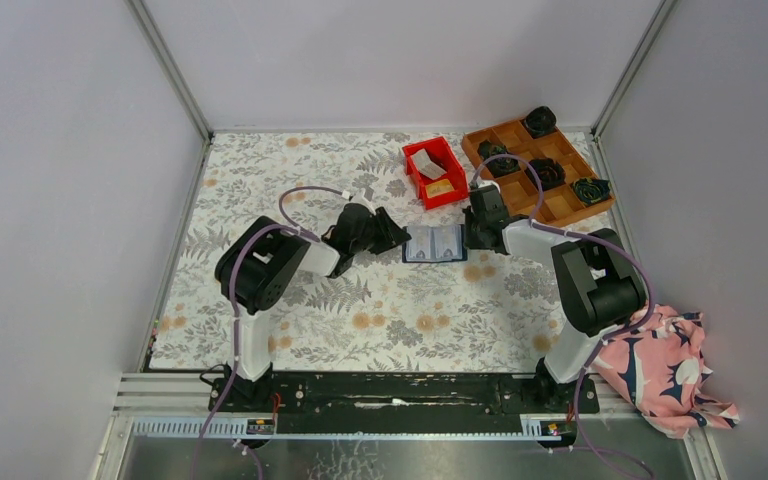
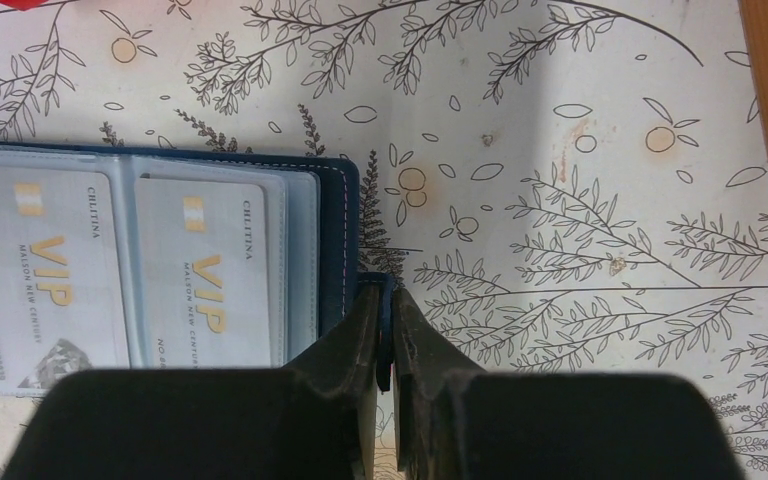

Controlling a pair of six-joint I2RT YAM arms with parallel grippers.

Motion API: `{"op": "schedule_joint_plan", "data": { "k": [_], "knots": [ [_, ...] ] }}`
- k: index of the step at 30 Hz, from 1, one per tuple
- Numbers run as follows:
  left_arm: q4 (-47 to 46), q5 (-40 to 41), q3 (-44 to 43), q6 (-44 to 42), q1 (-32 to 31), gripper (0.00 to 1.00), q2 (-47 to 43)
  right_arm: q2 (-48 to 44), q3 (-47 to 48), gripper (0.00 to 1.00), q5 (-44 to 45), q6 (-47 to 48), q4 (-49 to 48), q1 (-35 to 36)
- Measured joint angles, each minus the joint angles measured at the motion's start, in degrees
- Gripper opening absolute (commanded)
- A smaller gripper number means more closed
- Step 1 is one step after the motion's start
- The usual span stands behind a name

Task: Put the credit cards into the card holder
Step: Close the card holder at the center of the board.

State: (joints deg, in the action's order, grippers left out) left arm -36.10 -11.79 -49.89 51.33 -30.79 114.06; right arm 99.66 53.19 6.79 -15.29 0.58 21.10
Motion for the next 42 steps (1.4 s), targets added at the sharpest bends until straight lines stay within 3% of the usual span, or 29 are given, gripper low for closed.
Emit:
{"op": "schedule_joint_plan", "data": {
  "k": [21,42],
  "knots": [
    [-10.0,-1.8,6.3,4.9,-1.2,0.39,-0.5,0.2,0.0,0.03,-0.4,0.0,-0.1,-0.2],
    [-15.3,-1.7,5.6,6.8,-6.7,0.38,-6.5,-0.7,-0.8,0.02,-3.8,-1.0,-0.3,3.0]
  ]
}}
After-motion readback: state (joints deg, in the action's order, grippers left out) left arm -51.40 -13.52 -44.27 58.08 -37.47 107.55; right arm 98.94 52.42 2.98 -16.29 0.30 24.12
